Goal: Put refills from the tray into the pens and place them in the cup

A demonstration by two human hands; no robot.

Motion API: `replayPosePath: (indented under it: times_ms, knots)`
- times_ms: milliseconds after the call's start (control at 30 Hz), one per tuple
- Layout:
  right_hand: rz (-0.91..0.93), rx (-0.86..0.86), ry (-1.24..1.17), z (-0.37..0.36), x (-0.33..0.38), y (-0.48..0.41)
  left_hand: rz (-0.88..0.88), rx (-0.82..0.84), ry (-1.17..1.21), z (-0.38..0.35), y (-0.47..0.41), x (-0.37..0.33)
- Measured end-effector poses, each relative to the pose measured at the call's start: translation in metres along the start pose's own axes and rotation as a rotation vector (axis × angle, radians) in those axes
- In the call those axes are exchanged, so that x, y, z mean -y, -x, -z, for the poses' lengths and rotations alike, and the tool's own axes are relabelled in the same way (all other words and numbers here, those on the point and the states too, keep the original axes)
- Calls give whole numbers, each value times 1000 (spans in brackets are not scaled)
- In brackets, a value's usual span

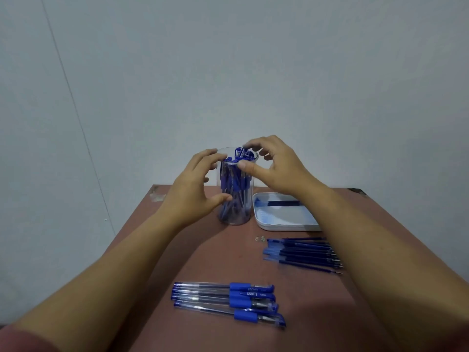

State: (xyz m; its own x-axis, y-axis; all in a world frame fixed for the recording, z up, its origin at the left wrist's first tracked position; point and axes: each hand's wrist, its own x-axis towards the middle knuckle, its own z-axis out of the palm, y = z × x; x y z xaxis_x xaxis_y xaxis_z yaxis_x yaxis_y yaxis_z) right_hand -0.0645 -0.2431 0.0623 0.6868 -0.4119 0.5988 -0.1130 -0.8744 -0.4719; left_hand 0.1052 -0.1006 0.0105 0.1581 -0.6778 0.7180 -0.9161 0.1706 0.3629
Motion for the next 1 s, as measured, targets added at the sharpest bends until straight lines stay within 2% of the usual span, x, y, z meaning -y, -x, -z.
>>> replayPosePath:
  times_ms: [300,500,567,667,767,867,1000]
  knots:
    - [-3,52,66,-6,-7,8,21,16,-15,1,3,-4]
    - [-41,30,69,9,12,38,56,19,-143,16,26,-37]
    - [-54,77,74,18,20,60,89,125,-125,22,42,-51]
    - [-87,248,91,25,28,97,151,426,-24,27,71,-66]
    - [-144,382,92,22,29,128,133,643,-75,24,99,-82]
    - [-158,437,80,15,29,145,95,737,-219,17,113,-94]
    - [-149,481,84,7,34,153,118,748,-300,11,120,-99]
